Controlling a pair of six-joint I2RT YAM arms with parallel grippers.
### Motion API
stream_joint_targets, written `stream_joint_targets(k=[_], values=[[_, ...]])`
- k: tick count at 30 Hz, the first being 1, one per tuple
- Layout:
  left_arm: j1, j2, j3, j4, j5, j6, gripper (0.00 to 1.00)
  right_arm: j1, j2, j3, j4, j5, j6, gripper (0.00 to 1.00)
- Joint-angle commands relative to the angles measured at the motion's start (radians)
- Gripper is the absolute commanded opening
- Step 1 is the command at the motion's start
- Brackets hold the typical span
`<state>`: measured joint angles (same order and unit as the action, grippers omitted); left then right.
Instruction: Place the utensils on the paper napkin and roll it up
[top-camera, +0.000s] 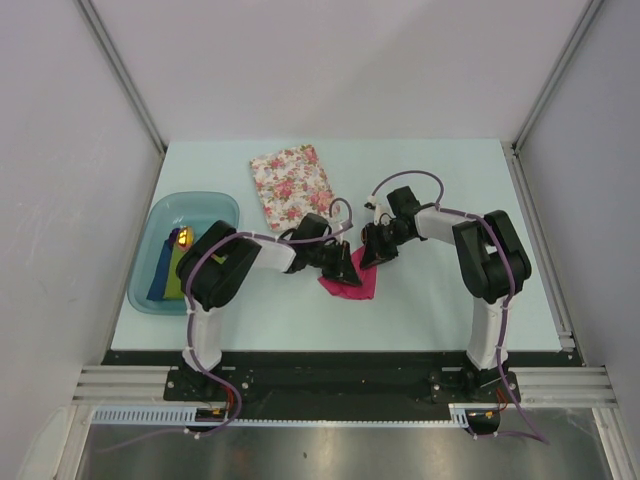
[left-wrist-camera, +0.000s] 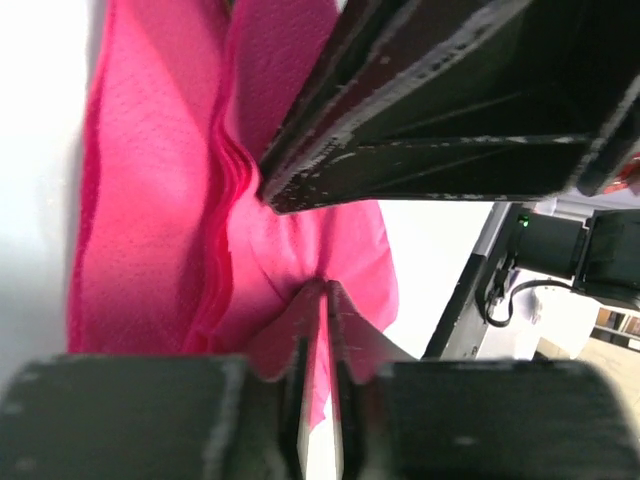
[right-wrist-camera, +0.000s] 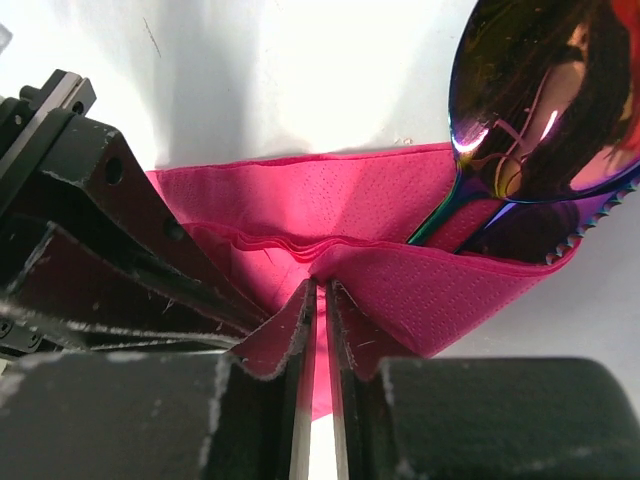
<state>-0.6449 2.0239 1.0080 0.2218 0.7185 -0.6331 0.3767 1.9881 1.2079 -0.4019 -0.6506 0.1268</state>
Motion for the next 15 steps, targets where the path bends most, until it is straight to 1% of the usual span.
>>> stream_joint_targets(k=[1, 2, 4, 5, 6, 7, 8, 9, 10, 11, 13, 14, 15], values=[[-0.006, -0.016, 0.014, -0.068, -0.053, 0.088, 0.19, 0.013, 0.049, -0.047, -0.006, 0.121, -0.076, 0.13], [-0.004, -0.042, 0.014, -0.079, -0.05, 0.105, 0.26, 0.013, 0.046, -0.048, -0.006, 0.124, -0.084, 0.13], [0.01, -0.134, -0.005, -0.102, -0.03, 0.147, 0.33, 0.013, 0.041, -0.056, 0.0, 0.131, -0.092, 0.13], [0.019, -0.167, -0.015, -0.114, -0.031, 0.16, 0.41, 0.013, 0.038, -0.059, 0.001, 0.135, -0.095, 0.13], [0.042, -0.2, -0.037, -0.13, -0.031, 0.173, 0.45, 0.013, 0.037, -0.064, 0.003, 0.135, -0.098, 0.13], [0.056, -0.265, -0.045, -0.175, -0.039, 0.202, 0.49, 0.013, 0.034, -0.067, 0.005, 0.135, -0.098, 0.13], [0.073, -0.292, -0.052, -0.202, -0.051, 0.216, 0.58, 0.013, 0.034, -0.068, 0.006, 0.135, -0.098, 0.13], [0.111, -0.319, -0.068, -0.214, -0.054, 0.233, 0.65, 0.014, 0.034, -0.07, 0.009, 0.135, -0.095, 0.13], [0.129, -0.359, -0.075, -0.293, -0.057, 0.266, 0.73, 0.014, 0.035, -0.073, 0.011, 0.135, -0.095, 0.13], [0.149, -0.378, -0.084, -0.324, -0.062, 0.283, 0.75, 0.014, 0.035, -0.074, 0.011, 0.137, -0.095, 0.13], [0.208, -0.418, -0.112, -0.405, -0.068, 0.335, 0.76, 0.016, 0.037, -0.074, 0.012, 0.137, -0.095, 0.13], [0.223, -0.428, -0.124, -0.424, -0.082, 0.354, 0.88, 0.018, 0.037, -0.074, 0.012, 0.138, -0.093, 0.12], [0.249, -0.438, -0.149, -0.439, -0.088, 0.369, 0.89, 0.018, 0.037, -0.073, 0.014, 0.138, -0.093, 0.12]])
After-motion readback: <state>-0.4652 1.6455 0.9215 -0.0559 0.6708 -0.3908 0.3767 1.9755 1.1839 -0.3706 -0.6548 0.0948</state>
